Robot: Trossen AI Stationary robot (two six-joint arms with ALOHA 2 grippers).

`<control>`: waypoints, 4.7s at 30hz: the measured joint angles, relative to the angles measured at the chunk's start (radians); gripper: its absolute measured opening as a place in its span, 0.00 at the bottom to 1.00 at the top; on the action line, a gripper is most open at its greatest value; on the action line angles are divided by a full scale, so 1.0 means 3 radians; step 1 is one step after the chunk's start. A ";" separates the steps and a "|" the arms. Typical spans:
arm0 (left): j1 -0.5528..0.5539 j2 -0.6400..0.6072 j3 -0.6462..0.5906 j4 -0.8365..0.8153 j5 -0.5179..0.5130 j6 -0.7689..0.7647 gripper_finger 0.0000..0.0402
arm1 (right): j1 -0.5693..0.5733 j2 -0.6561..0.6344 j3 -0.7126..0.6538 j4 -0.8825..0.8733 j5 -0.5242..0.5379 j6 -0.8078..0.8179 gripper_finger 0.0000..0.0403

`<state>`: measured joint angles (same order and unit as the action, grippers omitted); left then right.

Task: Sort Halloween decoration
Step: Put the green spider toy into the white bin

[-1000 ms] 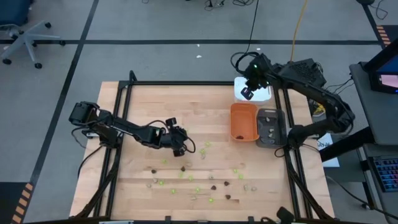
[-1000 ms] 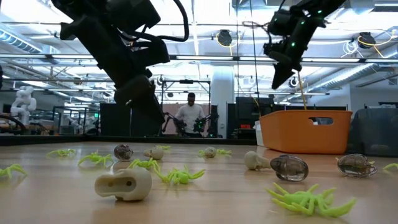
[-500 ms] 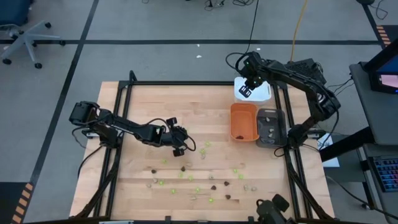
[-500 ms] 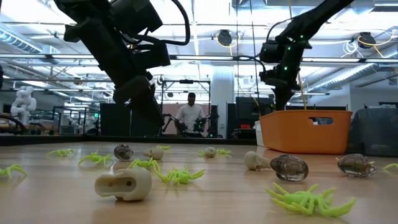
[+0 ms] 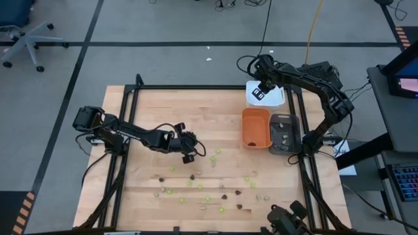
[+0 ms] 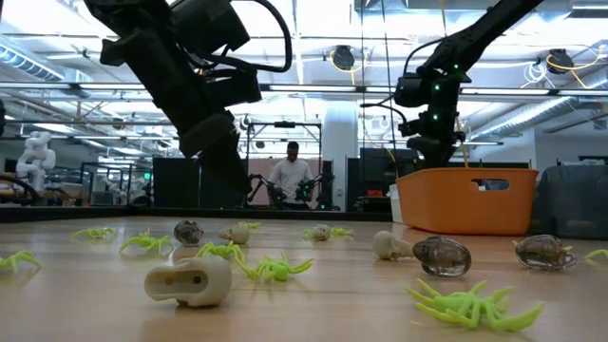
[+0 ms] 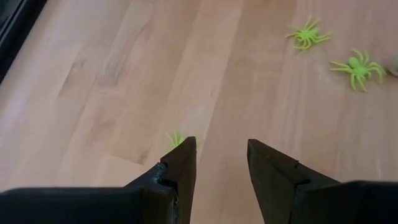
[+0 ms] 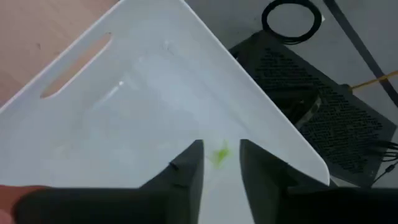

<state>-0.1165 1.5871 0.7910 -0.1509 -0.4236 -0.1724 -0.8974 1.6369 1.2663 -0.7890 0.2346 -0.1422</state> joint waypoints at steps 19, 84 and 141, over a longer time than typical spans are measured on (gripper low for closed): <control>0.0227 0.0001 -0.0185 0.0050 0.0255 0.0243 0.35 | 0.1075 -0.1231 -0.0739 0.0788 -0.0887 0.0173 0.38; 0.1098 0.0347 -0.0262 0.0647 0.1555 0.0799 0.01 | 0.2834 -0.1461 -0.1813 0.2463 -0.0581 0.0673 0.38; 0.0494 -0.0164 -0.0161 0.1305 0.2180 0.0455 0.27 | 0.3260 0.0076 -0.1788 0.4725 -0.0607 -0.0160 0.01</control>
<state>0.0315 1.5379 0.7425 0.2405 0.2304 -0.0360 0.0807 1.6598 0.7300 0.6286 0.0525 -0.1901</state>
